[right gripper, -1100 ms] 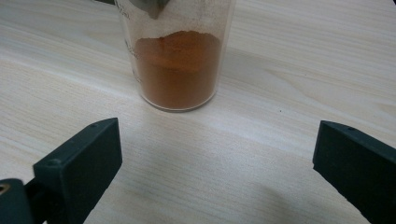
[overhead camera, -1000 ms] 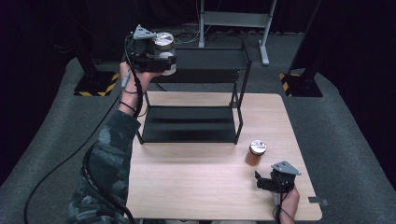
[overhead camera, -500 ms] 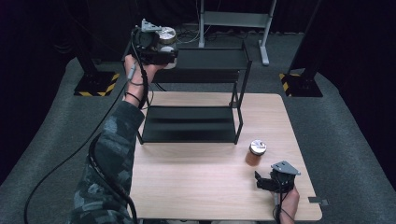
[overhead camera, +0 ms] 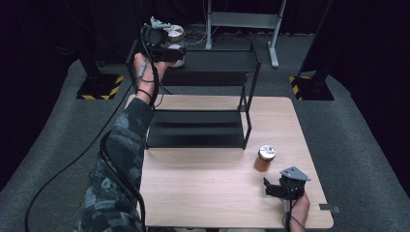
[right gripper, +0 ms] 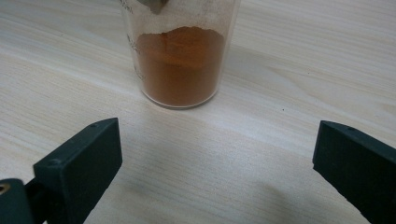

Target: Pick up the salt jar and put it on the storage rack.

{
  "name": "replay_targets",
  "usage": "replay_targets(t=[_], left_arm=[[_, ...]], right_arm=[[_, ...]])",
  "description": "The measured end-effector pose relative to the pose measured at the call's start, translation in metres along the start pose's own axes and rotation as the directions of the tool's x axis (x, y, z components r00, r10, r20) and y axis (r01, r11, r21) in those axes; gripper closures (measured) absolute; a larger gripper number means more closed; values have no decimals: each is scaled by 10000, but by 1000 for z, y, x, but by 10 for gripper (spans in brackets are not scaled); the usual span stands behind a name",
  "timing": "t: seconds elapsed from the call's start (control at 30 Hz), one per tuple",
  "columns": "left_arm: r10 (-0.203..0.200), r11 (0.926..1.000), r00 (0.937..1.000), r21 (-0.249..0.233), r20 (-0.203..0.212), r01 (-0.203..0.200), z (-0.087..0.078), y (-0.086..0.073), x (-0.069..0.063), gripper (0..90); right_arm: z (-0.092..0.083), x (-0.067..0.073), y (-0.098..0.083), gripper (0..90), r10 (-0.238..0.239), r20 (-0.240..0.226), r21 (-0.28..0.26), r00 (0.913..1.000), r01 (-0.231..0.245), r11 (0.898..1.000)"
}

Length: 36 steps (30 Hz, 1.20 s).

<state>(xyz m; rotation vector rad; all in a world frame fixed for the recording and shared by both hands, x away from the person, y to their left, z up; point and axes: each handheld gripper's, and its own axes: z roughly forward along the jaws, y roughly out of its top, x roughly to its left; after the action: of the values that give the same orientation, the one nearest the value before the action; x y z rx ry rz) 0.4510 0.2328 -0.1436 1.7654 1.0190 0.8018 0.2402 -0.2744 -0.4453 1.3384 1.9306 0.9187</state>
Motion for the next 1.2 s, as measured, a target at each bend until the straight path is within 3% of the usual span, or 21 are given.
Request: replay_targets(t=[0.63, 1.2], left_arm=[[-706, 9974, 9968, 141, 385, 701, 19, -3, 6, 305], [-810, 9967, 9967, -21, 83, 810, 27, -3, -6, 305]], right_arm=[[0, 0, 0, 1, 9, -1, -15, 10000, -9, 10000], [0, 0, -1, 1, 11, 2, -60, 10000, -11, 10000]])
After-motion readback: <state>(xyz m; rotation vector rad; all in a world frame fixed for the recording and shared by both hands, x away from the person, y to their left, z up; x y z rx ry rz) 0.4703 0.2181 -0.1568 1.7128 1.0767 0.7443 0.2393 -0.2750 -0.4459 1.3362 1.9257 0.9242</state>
